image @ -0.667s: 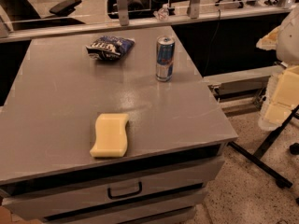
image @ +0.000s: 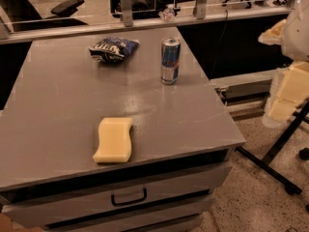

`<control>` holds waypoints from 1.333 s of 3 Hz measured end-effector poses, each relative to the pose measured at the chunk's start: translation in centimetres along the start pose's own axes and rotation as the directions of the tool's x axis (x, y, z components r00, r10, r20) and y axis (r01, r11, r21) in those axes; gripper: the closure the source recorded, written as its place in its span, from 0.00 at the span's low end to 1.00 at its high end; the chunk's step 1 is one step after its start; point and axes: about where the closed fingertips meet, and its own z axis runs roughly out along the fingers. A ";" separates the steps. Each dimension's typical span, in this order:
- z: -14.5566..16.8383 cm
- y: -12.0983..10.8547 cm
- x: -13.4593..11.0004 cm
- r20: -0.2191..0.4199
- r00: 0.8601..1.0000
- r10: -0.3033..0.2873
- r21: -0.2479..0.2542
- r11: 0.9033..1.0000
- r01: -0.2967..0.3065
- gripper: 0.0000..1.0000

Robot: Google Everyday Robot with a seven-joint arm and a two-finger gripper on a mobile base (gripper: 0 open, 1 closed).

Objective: Pick blue chip bag

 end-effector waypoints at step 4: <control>3.2 -7.3 -20.0 0.308 0.855 -0.418 0.280 0.898 0.338 0.00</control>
Offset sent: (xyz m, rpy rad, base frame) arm 0.1170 0.2182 0.0257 0.1912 -0.3270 0.5804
